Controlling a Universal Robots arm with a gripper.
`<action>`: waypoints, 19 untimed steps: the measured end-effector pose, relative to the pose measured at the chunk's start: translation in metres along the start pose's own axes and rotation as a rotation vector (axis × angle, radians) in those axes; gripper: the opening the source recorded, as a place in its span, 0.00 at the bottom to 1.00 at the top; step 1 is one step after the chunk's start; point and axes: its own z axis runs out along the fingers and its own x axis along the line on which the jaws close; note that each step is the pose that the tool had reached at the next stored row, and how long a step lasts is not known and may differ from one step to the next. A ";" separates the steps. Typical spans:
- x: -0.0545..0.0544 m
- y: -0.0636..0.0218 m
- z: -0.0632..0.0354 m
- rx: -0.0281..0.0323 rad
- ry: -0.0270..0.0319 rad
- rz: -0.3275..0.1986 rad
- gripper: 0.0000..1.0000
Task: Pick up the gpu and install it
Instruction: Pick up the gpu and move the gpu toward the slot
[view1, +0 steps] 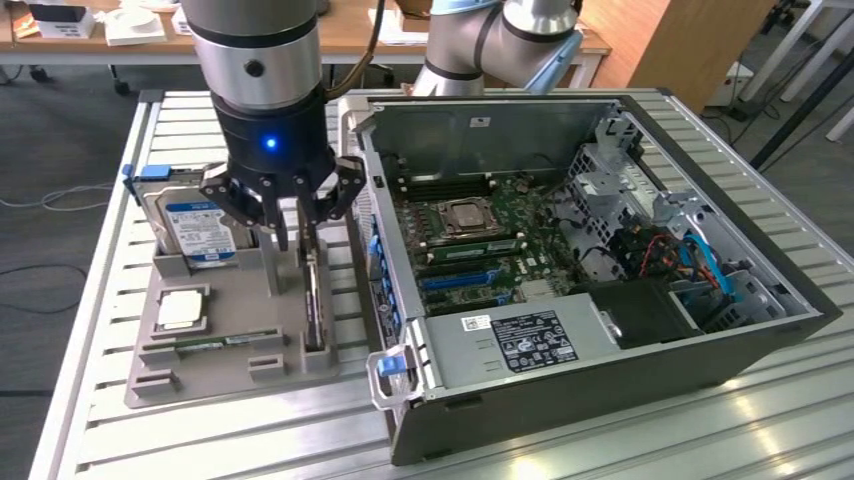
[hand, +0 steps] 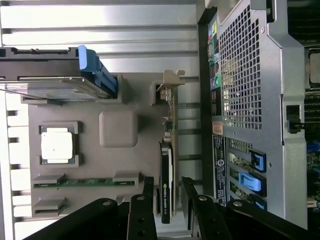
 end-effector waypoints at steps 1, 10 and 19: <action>0.000 -0.0002 0.0009 0.0000 -0.0002 0.000 0.36; 0.001 -0.0022 0.0064 -0.0002 -0.0024 0.000 0.36; -0.002 -0.0071 0.0066 -0.0004 -0.0026 0.000 0.36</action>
